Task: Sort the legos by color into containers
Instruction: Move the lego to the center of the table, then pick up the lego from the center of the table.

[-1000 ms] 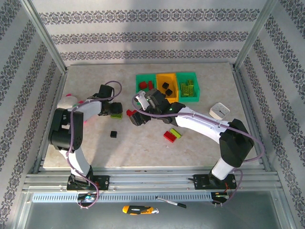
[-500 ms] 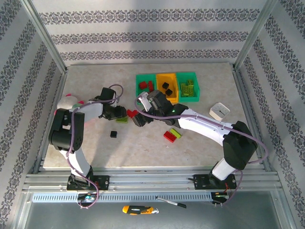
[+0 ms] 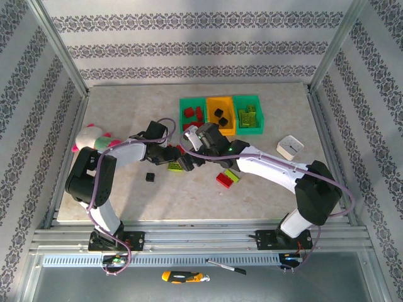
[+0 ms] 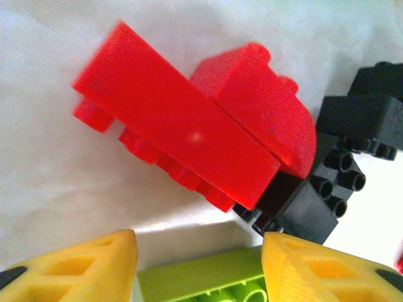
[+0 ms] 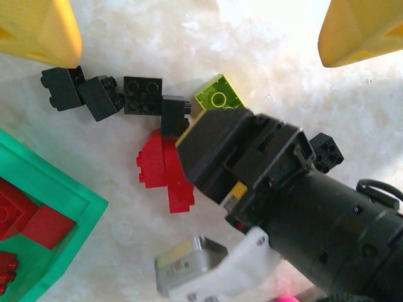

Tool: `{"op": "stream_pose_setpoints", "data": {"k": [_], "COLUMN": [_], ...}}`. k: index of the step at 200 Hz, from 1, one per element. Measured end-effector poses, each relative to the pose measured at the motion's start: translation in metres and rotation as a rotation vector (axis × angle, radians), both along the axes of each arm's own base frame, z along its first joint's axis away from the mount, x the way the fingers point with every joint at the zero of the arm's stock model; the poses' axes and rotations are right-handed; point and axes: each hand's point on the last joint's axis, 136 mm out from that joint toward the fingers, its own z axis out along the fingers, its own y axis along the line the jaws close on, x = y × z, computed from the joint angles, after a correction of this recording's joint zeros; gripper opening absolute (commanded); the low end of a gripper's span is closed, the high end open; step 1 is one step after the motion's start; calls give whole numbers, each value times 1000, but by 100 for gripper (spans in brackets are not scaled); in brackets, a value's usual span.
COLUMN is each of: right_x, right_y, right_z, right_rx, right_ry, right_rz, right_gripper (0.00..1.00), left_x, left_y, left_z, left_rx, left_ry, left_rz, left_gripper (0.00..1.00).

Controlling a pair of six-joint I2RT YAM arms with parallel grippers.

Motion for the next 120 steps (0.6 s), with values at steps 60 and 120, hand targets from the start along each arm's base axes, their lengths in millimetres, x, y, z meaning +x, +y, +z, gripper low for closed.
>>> {"op": "stream_pose_setpoints", "data": {"k": [60, 120], "right_x": [7, 3], "right_y": [34, 59], "right_z": [-34, -74], "right_rx": [-94, -187], "right_ry": [125, 261], "right_rz": [-38, -6], "right_gripper": [94, 92], "left_x": [20, 10], "left_y": [97, 142], "left_z": [34, 43], "left_rx": [40, 93], "left_ry": [-111, -135], "left_rz": [270, 374], "left_gripper": [81, 98]}}
